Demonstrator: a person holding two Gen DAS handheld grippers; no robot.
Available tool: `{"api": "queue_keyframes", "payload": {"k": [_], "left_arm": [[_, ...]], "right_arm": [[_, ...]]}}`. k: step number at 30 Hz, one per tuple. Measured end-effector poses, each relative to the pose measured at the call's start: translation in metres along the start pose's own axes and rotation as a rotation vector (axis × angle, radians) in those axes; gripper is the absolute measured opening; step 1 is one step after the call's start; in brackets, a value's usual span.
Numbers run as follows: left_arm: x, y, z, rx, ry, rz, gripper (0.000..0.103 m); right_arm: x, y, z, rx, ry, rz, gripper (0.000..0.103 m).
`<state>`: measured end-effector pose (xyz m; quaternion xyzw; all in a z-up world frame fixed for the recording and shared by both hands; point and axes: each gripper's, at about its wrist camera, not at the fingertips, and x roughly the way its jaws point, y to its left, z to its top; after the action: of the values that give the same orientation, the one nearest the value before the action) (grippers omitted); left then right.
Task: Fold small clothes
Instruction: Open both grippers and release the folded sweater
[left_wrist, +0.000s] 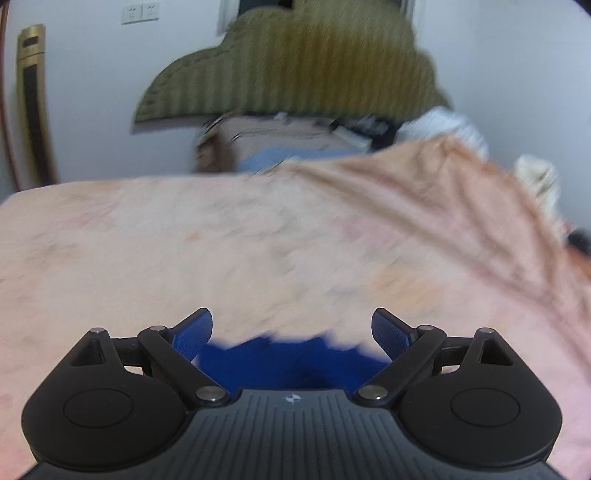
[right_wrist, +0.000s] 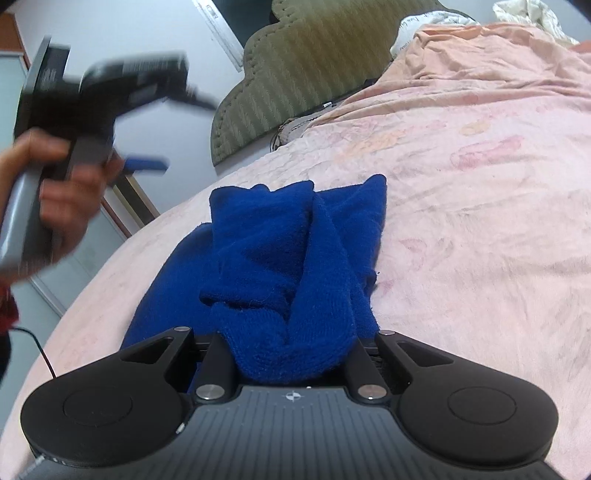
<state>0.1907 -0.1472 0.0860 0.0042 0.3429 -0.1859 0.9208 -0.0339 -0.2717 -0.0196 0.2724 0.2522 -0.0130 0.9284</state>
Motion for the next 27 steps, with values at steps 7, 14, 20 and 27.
{"api": "queue_keyframes", "payload": {"k": [7,14,20,27], "left_arm": [[0.028,0.011,-0.027,-0.214,0.214,-0.342,0.093],[-0.001,-0.065,0.002,-0.132,0.075,-0.687,0.094],[-0.030,-0.047,0.005,-0.110,0.002,-0.626,0.094],[-0.045,0.018,-0.058,-0.060,0.014,-0.319,0.094]], "right_arm": [[0.002,0.003,-0.002,-0.006,0.003,0.004,0.024],[-0.003,-0.002,-0.003,0.026,-0.011,0.022,0.027],[-0.009,-0.020,-0.003,0.137,-0.034,0.069,0.032],[-0.017,-0.032,-0.007,0.247,-0.043,0.105,0.035]]}}
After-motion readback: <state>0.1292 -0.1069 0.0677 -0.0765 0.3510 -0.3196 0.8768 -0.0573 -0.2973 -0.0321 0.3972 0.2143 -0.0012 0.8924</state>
